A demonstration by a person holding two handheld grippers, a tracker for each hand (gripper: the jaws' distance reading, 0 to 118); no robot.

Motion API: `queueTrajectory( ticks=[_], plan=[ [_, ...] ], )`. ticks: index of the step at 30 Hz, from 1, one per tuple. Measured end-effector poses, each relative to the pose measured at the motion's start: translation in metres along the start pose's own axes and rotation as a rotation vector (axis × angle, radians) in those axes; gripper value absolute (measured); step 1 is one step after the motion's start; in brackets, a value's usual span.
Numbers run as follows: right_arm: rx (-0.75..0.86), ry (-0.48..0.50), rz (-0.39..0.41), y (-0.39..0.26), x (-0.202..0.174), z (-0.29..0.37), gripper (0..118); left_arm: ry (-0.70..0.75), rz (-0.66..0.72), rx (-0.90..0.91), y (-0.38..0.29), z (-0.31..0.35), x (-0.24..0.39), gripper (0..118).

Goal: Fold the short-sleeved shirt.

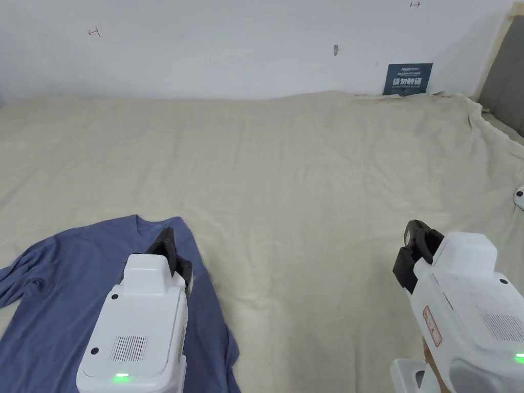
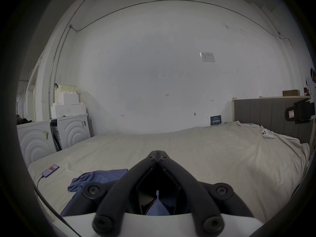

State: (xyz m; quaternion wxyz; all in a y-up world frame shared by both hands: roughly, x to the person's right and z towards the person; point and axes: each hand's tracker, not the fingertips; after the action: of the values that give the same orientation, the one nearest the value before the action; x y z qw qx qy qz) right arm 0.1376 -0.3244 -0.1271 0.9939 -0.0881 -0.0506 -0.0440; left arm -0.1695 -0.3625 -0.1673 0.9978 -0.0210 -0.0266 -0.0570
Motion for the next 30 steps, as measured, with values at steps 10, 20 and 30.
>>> queueTrajectory(
  ticks=[10, 20, 30],
  plan=[
    [0.017, 0.006, 0.041, 0.0046, -0.0063, 0.0019, 0, 0.001, 0.047, 0.004, 0.0051, -0.0017, -0.0067, 0],
    [0.014, 0.008, 0.052, 0.0066, -0.0051, 0.0011, 0, -0.005, 0.041, 0.005, 0.0053, -0.0016, -0.0068, 0],
    [0.016, 0.011, 0.058, 0.0029, 0.0022, -0.0018, 0, -0.007, 0.039, 0.002, 0.0050, -0.0015, -0.0079, 0]
  ],
)
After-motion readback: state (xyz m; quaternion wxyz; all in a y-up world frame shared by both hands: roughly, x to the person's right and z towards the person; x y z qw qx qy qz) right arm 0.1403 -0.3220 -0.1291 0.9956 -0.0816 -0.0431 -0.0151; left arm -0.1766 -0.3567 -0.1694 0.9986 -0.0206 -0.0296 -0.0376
